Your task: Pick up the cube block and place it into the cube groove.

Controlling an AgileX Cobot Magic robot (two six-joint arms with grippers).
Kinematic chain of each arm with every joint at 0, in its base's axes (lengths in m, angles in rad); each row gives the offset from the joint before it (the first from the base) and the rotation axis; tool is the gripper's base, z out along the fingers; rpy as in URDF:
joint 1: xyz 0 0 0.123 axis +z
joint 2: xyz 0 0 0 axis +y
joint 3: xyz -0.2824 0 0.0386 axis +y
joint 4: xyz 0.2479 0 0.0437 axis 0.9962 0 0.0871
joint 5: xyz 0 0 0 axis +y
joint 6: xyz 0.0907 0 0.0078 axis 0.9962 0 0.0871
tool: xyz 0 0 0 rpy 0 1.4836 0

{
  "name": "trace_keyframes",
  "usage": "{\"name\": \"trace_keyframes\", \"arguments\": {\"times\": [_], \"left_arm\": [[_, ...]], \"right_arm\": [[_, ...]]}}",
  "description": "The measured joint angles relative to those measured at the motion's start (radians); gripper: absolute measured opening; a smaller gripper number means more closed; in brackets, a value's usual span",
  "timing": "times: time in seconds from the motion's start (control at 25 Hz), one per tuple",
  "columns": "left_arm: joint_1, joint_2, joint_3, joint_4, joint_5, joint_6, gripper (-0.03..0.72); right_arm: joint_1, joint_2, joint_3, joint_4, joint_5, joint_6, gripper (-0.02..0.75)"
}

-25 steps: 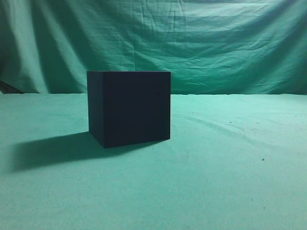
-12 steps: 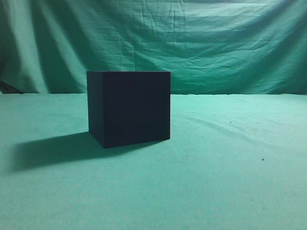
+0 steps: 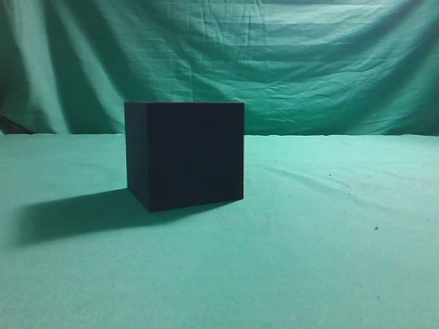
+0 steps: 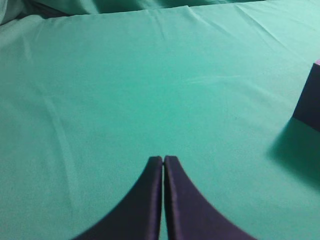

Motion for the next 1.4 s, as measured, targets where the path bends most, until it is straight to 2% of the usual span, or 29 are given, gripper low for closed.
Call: {"name": "trace_keyframes", "arguments": {"times": [0.32,0.48,0.68,0.8,1.4], "left_arm": [[0.000,0.000,0.000,0.000,0.000,0.000,0.000],[0.000,0.000,0.000,0.000,0.000,0.000,0.000],[0.000,0.000,0.000,0.000,0.000,0.000,0.000],[0.000,0.000,0.000,0.000,0.000,0.000,0.000],[0.000,0.000,0.000,0.000,0.000,0.000,0.000]], "right_arm": [[-0.368,-0.299,0.388,0.035,-0.371,-0.004,0.000],[-0.519,-0.426,0.548,0.067,-0.433,-0.002,0.000],[-0.640,-0.504,0.706,0.111,-0.451,-0.002,0.000],[-0.661,-0.505,0.759,0.128,-0.464,0.001,0.000],[-0.663,-0.505,0.763,0.130,-0.447,0.001,0.000]]}}
